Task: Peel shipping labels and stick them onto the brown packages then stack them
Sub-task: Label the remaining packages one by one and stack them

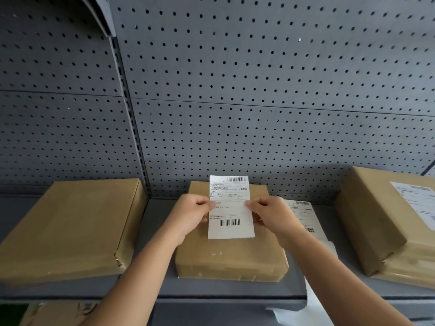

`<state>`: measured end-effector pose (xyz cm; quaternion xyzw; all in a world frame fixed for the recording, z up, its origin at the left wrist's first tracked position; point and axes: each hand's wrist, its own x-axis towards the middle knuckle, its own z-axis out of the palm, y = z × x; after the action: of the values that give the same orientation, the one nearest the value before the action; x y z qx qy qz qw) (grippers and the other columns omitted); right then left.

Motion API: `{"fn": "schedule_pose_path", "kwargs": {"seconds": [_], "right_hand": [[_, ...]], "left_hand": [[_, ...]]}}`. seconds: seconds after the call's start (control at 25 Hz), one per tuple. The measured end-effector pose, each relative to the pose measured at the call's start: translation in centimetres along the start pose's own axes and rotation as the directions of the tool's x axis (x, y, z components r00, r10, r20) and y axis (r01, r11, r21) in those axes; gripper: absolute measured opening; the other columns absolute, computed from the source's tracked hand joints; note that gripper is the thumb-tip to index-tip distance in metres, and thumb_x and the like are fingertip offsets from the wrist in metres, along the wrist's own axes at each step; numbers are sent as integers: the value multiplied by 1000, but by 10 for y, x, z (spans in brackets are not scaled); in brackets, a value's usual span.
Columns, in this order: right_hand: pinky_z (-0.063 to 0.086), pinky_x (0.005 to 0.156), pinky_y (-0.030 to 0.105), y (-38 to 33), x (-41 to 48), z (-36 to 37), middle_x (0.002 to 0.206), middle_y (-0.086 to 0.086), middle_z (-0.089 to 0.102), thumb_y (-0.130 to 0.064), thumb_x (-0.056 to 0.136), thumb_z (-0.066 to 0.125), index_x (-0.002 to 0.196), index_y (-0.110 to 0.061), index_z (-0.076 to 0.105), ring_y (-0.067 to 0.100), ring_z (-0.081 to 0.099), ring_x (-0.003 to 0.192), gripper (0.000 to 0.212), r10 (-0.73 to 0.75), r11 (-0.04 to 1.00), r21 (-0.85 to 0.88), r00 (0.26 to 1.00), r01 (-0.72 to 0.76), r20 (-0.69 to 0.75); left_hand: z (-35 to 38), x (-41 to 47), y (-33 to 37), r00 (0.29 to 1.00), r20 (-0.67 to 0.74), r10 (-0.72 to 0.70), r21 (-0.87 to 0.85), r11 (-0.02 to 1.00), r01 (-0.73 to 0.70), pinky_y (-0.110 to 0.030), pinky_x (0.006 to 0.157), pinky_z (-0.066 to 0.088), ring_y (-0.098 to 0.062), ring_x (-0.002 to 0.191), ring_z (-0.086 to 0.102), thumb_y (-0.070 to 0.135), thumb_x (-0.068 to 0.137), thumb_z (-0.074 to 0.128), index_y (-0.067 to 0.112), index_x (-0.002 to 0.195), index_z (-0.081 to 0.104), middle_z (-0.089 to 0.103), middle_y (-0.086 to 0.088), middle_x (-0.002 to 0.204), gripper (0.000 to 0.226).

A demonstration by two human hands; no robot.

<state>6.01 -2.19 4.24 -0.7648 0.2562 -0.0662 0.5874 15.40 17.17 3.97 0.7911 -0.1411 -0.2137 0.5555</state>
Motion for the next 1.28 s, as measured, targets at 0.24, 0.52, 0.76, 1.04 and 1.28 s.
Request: {"fn": "schedule_pose_path", "kwargs": {"seconds": [0.24,0.52,0.76,1.04,1.28], "right_hand": [[58,71,37,9,10,5,81,4,76,-18,94,65,85,-13,73,15,66,66,13,-47,978,-205,994,27,-95],[58,69,36,18,19,7,89,-1,74,-20,91,67,96,-20,72,19,70,80,7,-48,962,-273,992,14,-120],[43,55,16,18,20,9,77,-15,65,-17,94,65,100,-18,69,1,61,69,8,-75,930,-366,991,29,-112],[54,68,32,19,22,17,98,3,69,-17,92,62,111,-12,64,23,66,85,20,-117,829,-558,986,33,-116],[48,64,35,17,20,12,96,5,64,-29,93,61,108,-13,51,31,62,85,24,-134,710,-703,987,30,-93]], "left_hand": [[7,15,-2,994,-50,97,292,953,-78,-16,65,43,-6,85,65,24,96,67,19,104,80,77,8,101,16],[21,23,-7,989,-121,87,412,911,-29,-23,62,41,-14,87,63,25,91,74,15,117,67,66,8,85,28],[28,30,-13,984,-168,52,481,876,35,-31,68,48,-17,87,65,27,89,76,17,121,61,67,-1,103,37],[32,30,-7,982,-187,39,560,825,74,-31,67,43,-21,86,58,25,90,76,11,120,57,57,-3,105,38],[27,25,-7,978,-163,131,613,790,-4,-31,72,46,-21,96,60,31,88,77,13,126,54,62,-3,111,48]]}}
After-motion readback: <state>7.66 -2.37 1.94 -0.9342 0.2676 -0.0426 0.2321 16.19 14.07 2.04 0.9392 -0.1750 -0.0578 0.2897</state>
